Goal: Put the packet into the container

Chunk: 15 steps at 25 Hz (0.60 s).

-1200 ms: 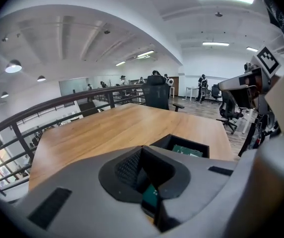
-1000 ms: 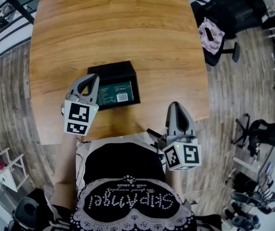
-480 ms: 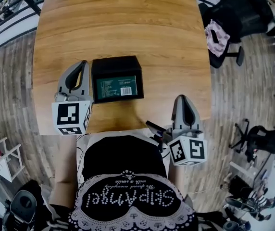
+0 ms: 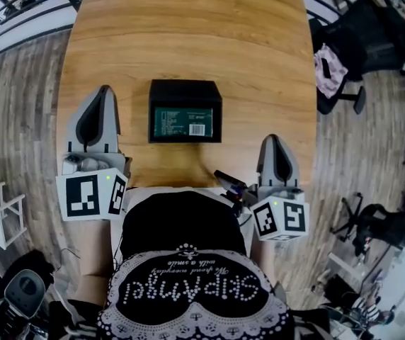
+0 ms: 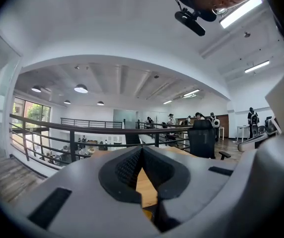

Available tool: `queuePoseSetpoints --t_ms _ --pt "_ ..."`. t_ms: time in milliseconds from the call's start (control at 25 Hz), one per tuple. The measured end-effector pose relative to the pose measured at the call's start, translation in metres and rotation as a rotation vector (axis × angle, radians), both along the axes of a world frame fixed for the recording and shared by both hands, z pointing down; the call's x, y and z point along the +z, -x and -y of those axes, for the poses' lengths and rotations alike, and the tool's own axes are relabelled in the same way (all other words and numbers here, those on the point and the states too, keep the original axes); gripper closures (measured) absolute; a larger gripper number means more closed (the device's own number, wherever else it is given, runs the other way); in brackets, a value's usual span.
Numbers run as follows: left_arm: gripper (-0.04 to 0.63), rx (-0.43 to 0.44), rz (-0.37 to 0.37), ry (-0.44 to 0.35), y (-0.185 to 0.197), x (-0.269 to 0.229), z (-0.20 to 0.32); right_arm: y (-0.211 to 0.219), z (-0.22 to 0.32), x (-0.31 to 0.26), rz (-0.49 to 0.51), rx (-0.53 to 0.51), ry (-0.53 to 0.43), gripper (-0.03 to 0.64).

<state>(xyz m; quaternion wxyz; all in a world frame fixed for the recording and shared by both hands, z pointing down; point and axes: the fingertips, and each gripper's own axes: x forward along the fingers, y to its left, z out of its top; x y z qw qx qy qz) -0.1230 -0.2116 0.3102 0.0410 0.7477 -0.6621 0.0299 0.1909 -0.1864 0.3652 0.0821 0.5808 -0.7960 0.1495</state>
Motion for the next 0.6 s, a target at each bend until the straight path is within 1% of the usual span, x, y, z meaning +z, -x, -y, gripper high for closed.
queuePoseSetpoints --t_ms 160,360,600 --pt "0.568 -0.059 -0.014 -0.025 0.018 -0.011 -0.022 0.008 0.002 -0.006 -0.003 -0.022 -0.015 0.578" --pt "0.569 -0.112 -0.036 -0.015 0.033 -0.01 -0.048 0.014 0.003 -0.014 0.0 -0.037 -0.031 0.578" --pt "0.569 -0.152 -0.057 0.003 0.046 -0.005 -0.069 0.023 0.0 -0.016 -0.012 -0.055 -0.037 0.578"
